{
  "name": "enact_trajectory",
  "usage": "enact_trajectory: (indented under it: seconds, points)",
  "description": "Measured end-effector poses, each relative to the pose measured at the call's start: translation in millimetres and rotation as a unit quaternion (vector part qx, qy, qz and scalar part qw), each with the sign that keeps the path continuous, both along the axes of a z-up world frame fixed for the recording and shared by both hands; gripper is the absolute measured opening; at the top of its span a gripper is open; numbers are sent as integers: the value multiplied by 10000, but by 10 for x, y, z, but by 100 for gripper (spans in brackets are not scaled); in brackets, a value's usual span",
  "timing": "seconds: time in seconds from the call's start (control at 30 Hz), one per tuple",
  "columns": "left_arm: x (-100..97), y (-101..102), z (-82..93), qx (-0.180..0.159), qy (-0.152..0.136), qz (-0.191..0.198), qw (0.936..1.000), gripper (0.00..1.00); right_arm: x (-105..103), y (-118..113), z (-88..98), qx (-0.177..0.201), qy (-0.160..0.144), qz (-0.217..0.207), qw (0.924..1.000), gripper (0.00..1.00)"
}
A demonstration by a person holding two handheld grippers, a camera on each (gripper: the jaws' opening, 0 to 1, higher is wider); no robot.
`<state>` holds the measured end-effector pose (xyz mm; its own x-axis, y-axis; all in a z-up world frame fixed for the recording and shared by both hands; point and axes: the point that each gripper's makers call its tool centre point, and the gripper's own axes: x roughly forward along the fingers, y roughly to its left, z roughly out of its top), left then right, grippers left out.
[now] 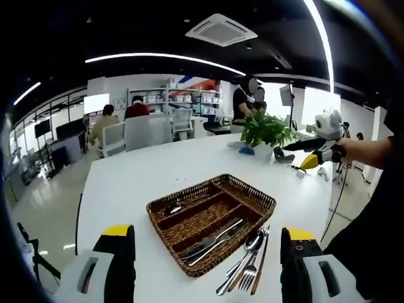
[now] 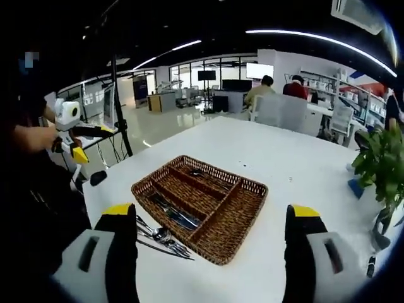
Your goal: Arrange the knives, forks, and spoons in their matching storage slots by inserting each utensil handle-first until every utensil is classified and aligned in the correct compartment
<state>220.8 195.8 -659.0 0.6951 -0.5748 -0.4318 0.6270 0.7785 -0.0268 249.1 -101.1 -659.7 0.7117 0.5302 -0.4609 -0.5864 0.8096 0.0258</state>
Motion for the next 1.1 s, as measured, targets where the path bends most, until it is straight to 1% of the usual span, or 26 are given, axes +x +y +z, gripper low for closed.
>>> enact_trajectory:
  seconds: [0.1, 0.17, 0.4, 0.5, 0.67, 0.8, 0.9, 0.97, 1.0, 1.1]
  points:
    - [-50, 7, 10, 41, -29, 69, 10000, 100, -39, -24, -26, -56, -22, 75, 10000, 99]
    - [-99, 11, 36, 37, -57, 58, 10000, 100, -75, -58, -36, -20, -6, 51, 10000, 99]
    - [-88, 26, 33, 192, -86, -57, 9998, 100, -105, -77, -24, 30, -73, -31, 10000, 99]
    - [-100, 6, 63, 221, -86, -145, 9996, 100, -112, -51, 16, 185, -74, -134, 9997, 99]
    - [-160, -24, 98, 237, -115, -186, 9995, 100, -134, 10, -24, 89, -64, -55, 9999, 99]
    - [-186, -36, 60, 324, -85, -271, 9991, 100, -141, -23, 27, 87, -129, -107, 9998, 99]
    - [-184, -60, 38, 342, -61, -309, 9989, 100, -165, -71, 31, 71, -139, -158, 9998, 99]
    - [-180, -78, 11, 420, -49, -373, 9984, 100, -182, -97, 40, 61, -157, -174, 9997, 99]
    - [-182, -90, -18, 551, -37, -444, 9975, 100, -191, -117, 50, 66, -172, -196, 9996, 99]
    - [-171, -125, -59, 753, -43, -560, 9956, 100, -219, -175, 49, 50, -178, -243, 9995, 99]
